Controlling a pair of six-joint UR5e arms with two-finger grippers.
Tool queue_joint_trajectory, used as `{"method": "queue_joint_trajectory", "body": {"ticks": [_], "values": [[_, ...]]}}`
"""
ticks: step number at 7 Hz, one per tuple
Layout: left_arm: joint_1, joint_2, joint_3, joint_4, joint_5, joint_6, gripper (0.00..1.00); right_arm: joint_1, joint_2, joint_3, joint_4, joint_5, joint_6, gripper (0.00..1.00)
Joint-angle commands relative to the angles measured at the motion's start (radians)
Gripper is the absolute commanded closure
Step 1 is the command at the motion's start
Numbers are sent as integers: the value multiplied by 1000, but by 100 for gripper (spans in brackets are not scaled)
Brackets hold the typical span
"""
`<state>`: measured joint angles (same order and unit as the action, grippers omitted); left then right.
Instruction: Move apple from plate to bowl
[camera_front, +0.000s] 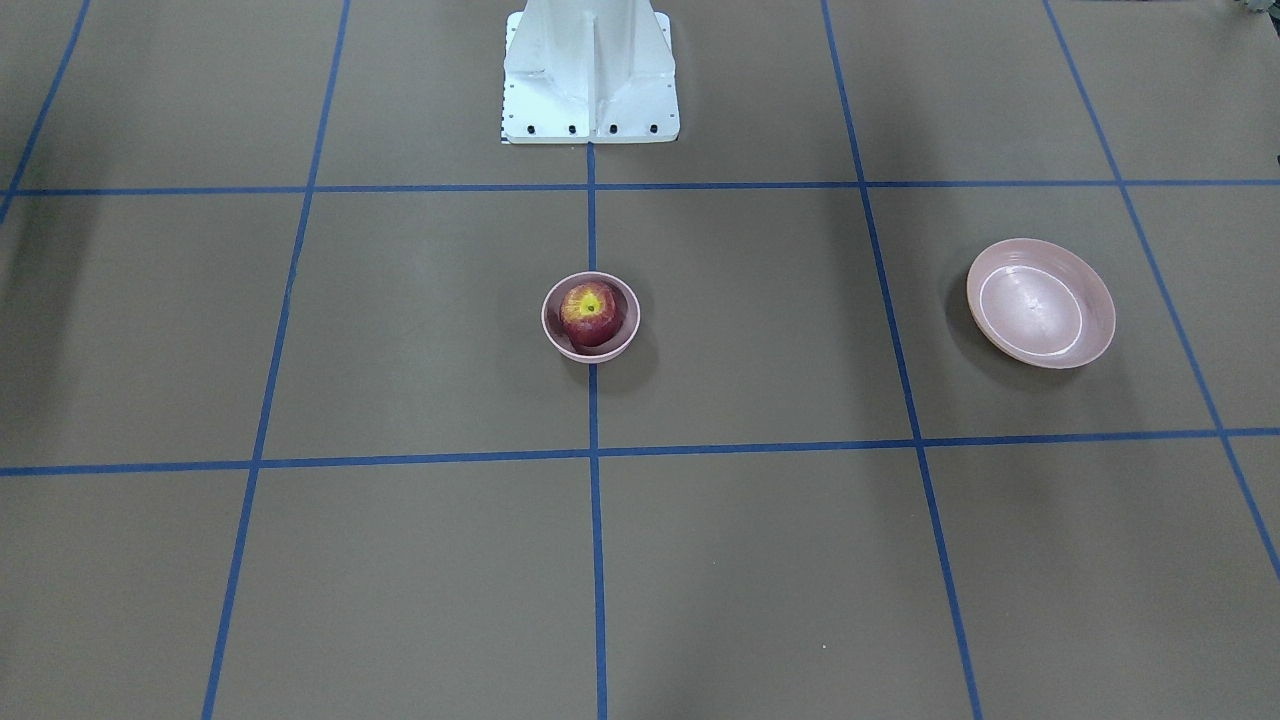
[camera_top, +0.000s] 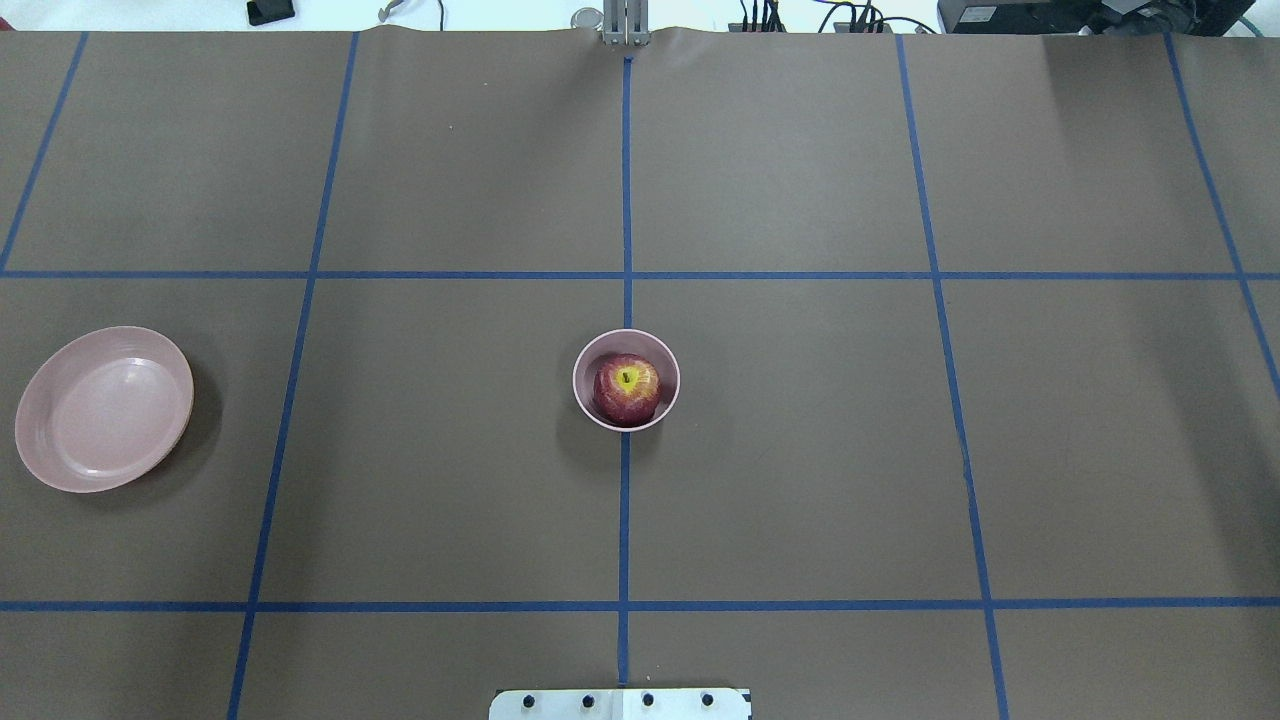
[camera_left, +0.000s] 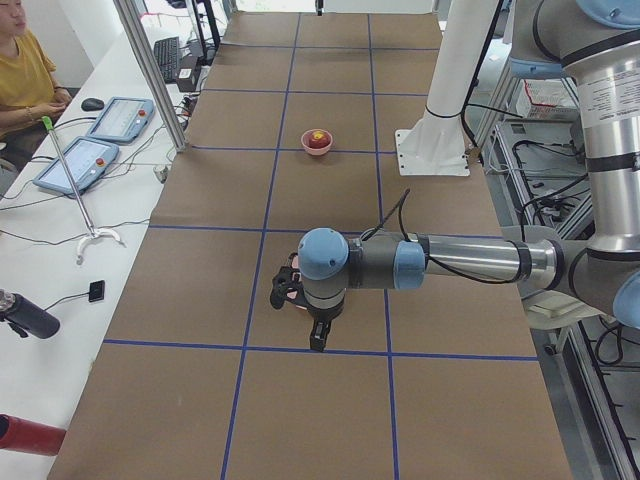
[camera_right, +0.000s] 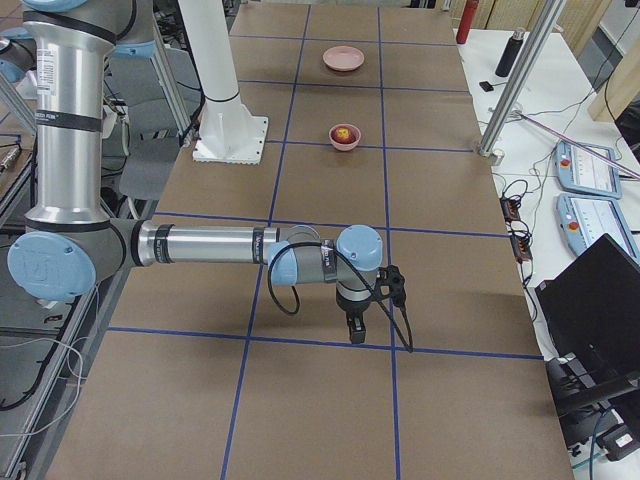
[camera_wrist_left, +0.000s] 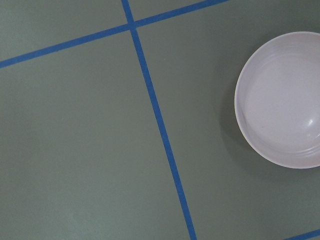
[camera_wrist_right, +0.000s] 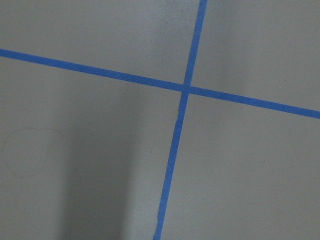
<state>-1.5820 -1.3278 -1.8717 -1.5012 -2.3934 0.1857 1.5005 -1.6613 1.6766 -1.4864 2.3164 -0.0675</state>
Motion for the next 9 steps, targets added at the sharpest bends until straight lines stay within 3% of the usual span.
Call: {"method": "queue_joint_trajectory", "body": {"ticks": [1, 5, 9], "values": [[-13, -14, 29, -7, -4, -86, 2, 1, 0, 0, 0, 0, 0, 0], [-21, -38, -27, -34, -1, -83, 2, 1, 0, 2, 0, 0, 5, 0], [-19, -30, -4, -37, 3, -86, 2, 0, 0, 2, 0, 0, 12, 0]]}}
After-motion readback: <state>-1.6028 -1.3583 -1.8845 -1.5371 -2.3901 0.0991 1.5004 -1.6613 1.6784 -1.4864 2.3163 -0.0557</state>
